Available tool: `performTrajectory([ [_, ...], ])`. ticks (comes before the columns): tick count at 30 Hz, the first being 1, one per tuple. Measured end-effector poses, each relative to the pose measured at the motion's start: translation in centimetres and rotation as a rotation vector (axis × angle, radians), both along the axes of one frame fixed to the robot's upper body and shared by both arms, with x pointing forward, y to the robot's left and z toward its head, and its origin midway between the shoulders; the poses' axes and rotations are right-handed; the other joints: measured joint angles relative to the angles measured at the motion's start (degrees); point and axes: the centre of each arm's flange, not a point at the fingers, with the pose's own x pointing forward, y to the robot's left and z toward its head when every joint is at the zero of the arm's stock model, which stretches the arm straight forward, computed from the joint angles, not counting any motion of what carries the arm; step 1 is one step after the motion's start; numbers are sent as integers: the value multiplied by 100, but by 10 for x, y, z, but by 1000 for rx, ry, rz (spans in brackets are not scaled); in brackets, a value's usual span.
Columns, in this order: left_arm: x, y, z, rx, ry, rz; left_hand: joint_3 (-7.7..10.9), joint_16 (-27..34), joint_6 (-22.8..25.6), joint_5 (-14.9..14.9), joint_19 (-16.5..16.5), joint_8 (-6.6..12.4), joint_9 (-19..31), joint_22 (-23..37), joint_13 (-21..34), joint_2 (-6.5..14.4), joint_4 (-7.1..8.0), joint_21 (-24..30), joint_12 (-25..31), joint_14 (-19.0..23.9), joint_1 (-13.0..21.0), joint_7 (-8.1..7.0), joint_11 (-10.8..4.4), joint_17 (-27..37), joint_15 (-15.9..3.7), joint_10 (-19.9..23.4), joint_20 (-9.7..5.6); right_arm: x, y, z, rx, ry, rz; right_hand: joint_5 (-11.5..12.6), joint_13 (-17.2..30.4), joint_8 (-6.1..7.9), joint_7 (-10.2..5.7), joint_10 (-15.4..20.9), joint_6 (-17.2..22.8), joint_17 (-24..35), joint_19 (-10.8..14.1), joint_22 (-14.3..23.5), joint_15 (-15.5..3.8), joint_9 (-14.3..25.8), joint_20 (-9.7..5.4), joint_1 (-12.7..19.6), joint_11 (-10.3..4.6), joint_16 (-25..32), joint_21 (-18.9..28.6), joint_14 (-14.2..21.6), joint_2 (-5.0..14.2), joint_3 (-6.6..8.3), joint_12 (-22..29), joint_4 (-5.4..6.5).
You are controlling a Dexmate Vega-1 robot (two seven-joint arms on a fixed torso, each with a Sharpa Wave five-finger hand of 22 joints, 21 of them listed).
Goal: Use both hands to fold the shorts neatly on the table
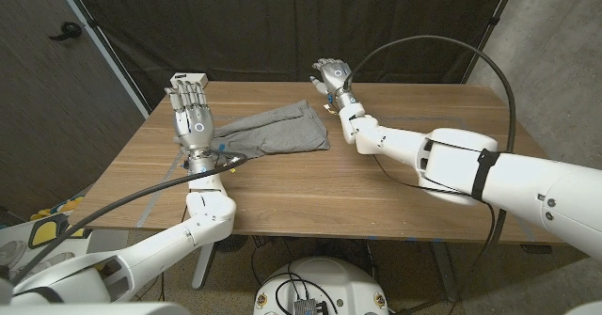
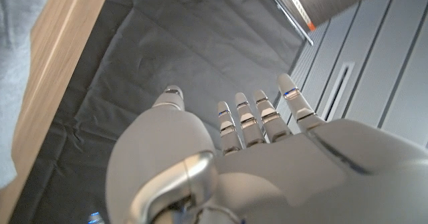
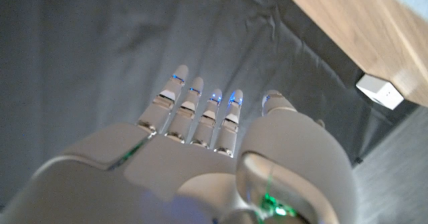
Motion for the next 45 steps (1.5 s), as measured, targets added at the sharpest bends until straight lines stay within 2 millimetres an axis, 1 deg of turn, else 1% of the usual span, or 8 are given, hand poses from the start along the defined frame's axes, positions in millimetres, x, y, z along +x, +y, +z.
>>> performTrajectory([
  [6,-15,9,10,-141,41,-144,0,-65,-507,-44,-313,-40,-55,-26,-28,-11,0,-261,-47,-493,-255,49,166,-37,242,-495,132,4,-36,-20,47,98,-1,-56,-15,0,-2,-410,-451,-41,-125,0,14,0,82,-410,143,-89,-74,-455,62,29,0,188],
  [10,-25,13,20,-209,63,-221,-32,-65,-822,-69,-474,-40,-74,-26,-28,-47,-12,-411,-68,-808,-423,59,228,-40,311,-807,171,0,-37,-26,49,146,35,-56,-42,0,-3,-591,-648,-67,-210,-29,17,0,34,-601,142,-126,-98,-696,150,113,0,271],
  [14,-32,19,28,-270,91,-280,-118,-65,-1120,-148,-597,-40,-73,-26,-53,-71,29,-576,-68,-1096,-664,92,248,-40,372,-1119,171,-9,-29,-26,48,165,88,-42,-42,0,-8,-740,-846,-91,-388,-29,30,0,-144,-715,74,-148,-144,-962,167,222,0,350],
  [17,-31,24,29,-347,162,-339,-214,-65,-1291,-223,-598,-40,-100,-25,-54,-144,82,-681,-68,-1232,-854,119,261,-40,396,-1282,171,-27,-16,-25,55,169,167,-21,-59,0,10,-896,-1077,-128,-571,-28,32,-10,-215,-804,66,-148,-185,-1149,143,343,0,345],
  [21,-34,29,32,-419,230,-403,-330,-65,-1450,-251,-597,-40,-101,-25,-54,-281,131,-755,-68,-1306,-1032,169,273,-40,408,-1337,171,-56,8,-22,40,163,278,-21,-68,0,74,-1021,-1273,-162,-779,-28,34,-16,-145,-940,80,-148,-185,-1332,93,370,0,367],
  [23,-38,30,37,-416,220,-407,-381,-65,-1531,-251,-597,-40,-101,-25,-54,-352,135,-792,-67,-1334,-1102,200,261,-39,436,-1368,171,-57,11,-23,17,167,283,-21,-68,0,62,-1051,-1304,-173,-837,-28,28,-16,-116,-988,90,-148,-226,-1376,89,372,0,369],
  [28,-38,35,37,-495,303,-474,-496,-65,-1756,-251,-596,-62,-101,-25,-53,-490,137,-860,-52,-1377,-1241,273,268,-39,479,-1444,217,-91,25,-23,-4,142,381,-21,-68,12,52,-1050,-1313,-174,-922,-28,53,-16,-65,-1016,91,-148,-227,-1413,61,372,0,369],
  [45,-41,46,39,-593,461,-569,-681,-65,-1994,-222,-594,-61,-100,-24,-53,-688,93,-1058,-41,-1610,-1438,316,313,-39,549,-1583,338,-118,37,-48,-113,191,456,-21,-67,51,11,-1100,-1248,-253,-1036,-27,53,-16,-177,-1068,-4,-169,-227,-1597,69,507,1,235],
])
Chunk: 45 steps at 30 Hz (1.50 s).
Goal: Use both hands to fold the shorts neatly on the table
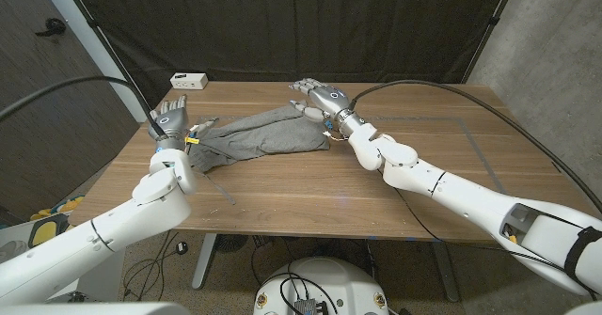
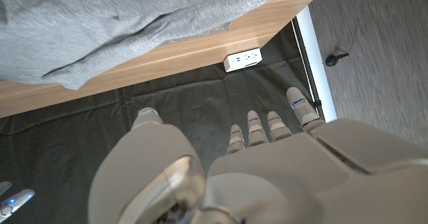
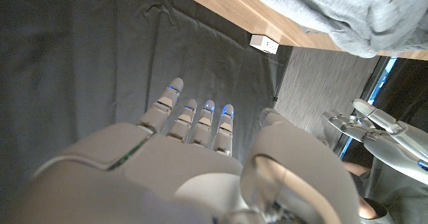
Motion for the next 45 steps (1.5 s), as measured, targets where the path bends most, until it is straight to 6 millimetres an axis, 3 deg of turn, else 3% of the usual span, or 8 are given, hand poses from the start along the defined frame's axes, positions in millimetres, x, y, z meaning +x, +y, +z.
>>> performTrajectory([
  [13,0,1,-1,14,97,-40,-112,0,4,83,0,71,0,0,1,-225,-112,-121,45,-82,77,4,0,-28,41,0,-1,-4,4,-20,-42,44,-9,0,1,0,-22,-45,-22,-26,-106,1,-22,0,-2,1,-16,0,1,-21,0,67,0,-29],
  [28,4,-2,-11,55,190,-37,-235,46,382,315,0,195,1,1,1,-558,-360,-271,144,-81,410,155,43,-27,41,169,-2,1,9,-41,-78,97,-26,45,1,21,-22,-52,-22,-25,-152,1,-21,1,32,1,-8,0,1,-61,0,111,0,-31],
  [45,17,-5,-23,89,257,-24,-270,67,621,483,0,240,1,1,2,-617,-524,-355,165,-57,727,203,69,-26,64,303,-3,10,13,-58,-113,153,-44,44,1,21,-21,-52,-22,-24,-204,1,-21,2,22,1,-8,27,3,-60,0,158,0,-32],
])
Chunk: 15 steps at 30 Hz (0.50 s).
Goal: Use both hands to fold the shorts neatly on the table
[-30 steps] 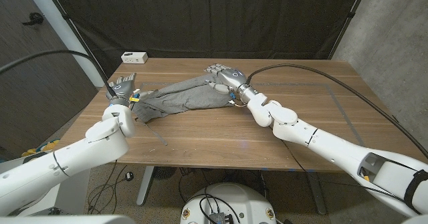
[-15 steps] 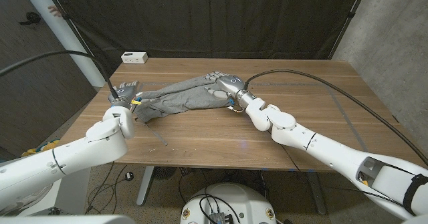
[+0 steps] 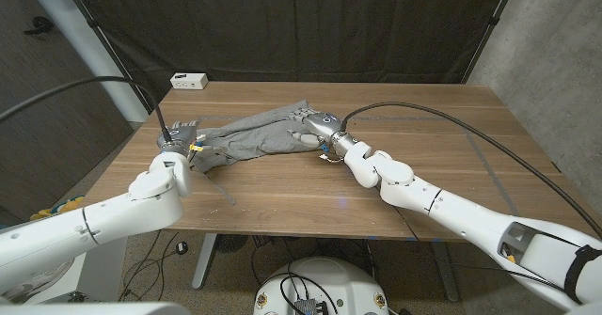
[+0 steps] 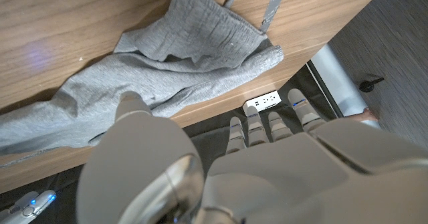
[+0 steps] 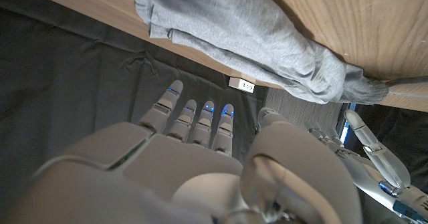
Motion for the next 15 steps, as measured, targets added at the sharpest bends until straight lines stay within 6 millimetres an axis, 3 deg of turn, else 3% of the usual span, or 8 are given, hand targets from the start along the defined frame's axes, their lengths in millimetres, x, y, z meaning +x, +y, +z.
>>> performTrajectory([
  [15,12,-5,-9,22,59,-4,-35,21,325,132,0,43,0,13,0,20,-121,-65,63,136,237,2,-79,1,-30,222,0,9,4,-12,-24,57,-1,0,0,0,0,0,0,1,-20,0,0,0,20,-33,0,0,25,0,14,16,29,-16],
])
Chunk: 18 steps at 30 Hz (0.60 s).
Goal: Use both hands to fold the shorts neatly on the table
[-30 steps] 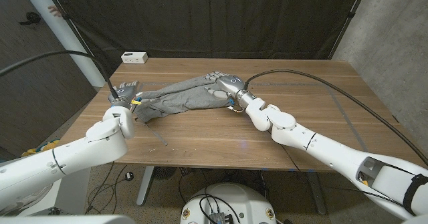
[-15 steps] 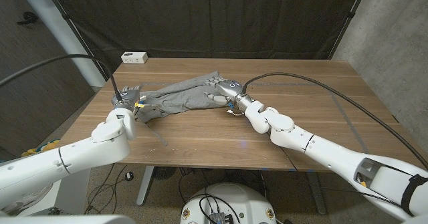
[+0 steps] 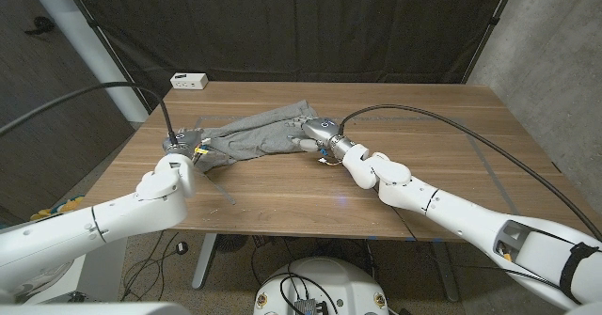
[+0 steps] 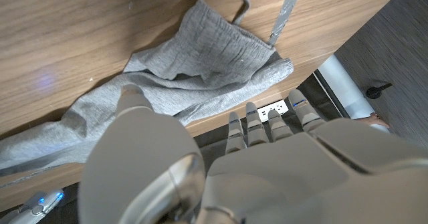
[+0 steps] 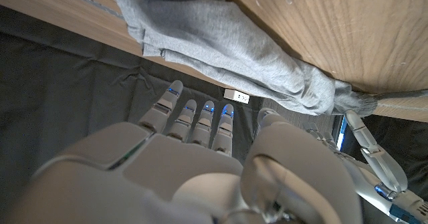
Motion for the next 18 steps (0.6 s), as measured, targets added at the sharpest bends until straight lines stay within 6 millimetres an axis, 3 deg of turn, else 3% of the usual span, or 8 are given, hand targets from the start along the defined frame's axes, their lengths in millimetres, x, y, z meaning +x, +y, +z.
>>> performTrajectory([
  [6,4,-4,-1,27,22,5,22,0,86,45,0,0,0,0,0,43,-68,0,0,31,153,-40,0,0,31,0,0,3,1,-3,0,22,2,0,0,0,0,0,0,0,0,0,0,0,0,-21,0,23,0,0,-21,40,0,8],
  [11,9,-7,-2,63,41,17,62,22,283,137,37,0,15,0,0,100,-220,-45,36,146,476,-112,-135,1,17,197,9,7,0,-4,4,51,1,0,0,0,0,0,0,0,1,0,0,0,0,-43,0,44,0,0,1,40,0,8],
  [18,15,-13,-5,111,57,30,104,45,406,166,175,0,15,-1,0,222,-303,-45,44,255,684,-175,-258,1,-73,361,-10,14,-2,-6,-4,104,0,0,0,9,0,0,0,0,-1,0,0,0,1,-65,0,44,0,0,-22,63,0,32],
])
